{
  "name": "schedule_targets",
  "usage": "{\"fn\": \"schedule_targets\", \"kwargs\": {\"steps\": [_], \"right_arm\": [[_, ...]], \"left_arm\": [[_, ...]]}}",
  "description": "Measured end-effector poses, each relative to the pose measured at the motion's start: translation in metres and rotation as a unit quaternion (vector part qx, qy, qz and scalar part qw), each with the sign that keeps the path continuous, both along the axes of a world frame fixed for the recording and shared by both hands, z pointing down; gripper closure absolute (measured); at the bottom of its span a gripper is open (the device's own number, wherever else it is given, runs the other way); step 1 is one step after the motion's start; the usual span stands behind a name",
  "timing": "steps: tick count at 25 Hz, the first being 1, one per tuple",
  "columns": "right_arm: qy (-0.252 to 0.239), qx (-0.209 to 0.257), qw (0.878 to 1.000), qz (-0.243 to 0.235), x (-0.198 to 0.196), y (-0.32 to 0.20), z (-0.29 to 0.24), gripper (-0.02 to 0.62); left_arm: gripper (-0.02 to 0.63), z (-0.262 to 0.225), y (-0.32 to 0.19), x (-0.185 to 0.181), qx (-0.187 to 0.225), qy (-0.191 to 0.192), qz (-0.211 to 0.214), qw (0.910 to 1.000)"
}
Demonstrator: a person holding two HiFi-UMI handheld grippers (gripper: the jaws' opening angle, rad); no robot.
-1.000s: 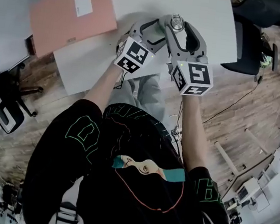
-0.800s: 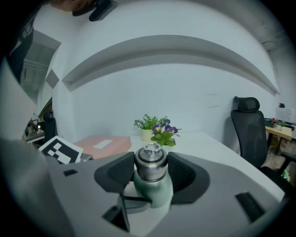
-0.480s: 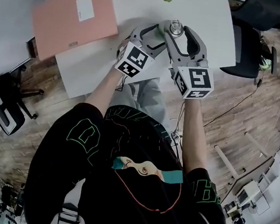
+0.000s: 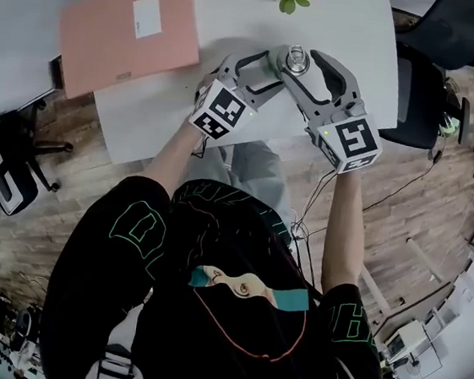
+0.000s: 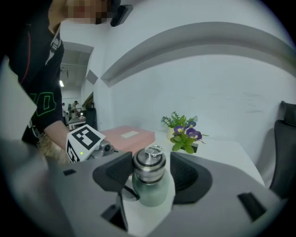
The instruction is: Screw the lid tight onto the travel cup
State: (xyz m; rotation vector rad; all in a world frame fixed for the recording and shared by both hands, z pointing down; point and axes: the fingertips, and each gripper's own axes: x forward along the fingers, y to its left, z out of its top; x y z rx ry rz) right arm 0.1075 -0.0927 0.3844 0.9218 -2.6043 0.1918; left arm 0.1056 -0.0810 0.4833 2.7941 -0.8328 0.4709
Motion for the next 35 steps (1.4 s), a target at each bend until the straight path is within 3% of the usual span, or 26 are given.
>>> {"fn": "schedule_targets", "kwargs": {"steps": [9,14,19,26,35], "right_arm": [[-0.019,-0.023,0.99,-0.136,-0.011,-0.001,-0.002,0.344],[-0.024,-0.021,0.989,-0.145,-0.013,0.0,-0.002,0.357],[-0.016,-0.014,0.994,-0.107,-0.011,0.0,-0.003,0.357],[-0.025,-0.013,1.0,-0.006,-0.008,-0.002,-0.002,0.359],[-0.047,0.0,0.988,0.146,-0.002,-0.004,-0.002,0.359]], "left_arm": [[0.308,0.001,0.0,-0.001,0.001,-0.001,0.001,1.0],[0.308,0.001,0.0,-0.002,0.002,-0.001,0.0,1.0],[0.307,0.0,0.0,-0.001,0.002,-0.002,-0.002,1.0],[0.308,0.0,-0.001,-0.001,0.002,-0.001,-0.003,1.0],[0.308,0.0,-0.001,0.001,0.001,-0.001,-0.001,1.0]]}}
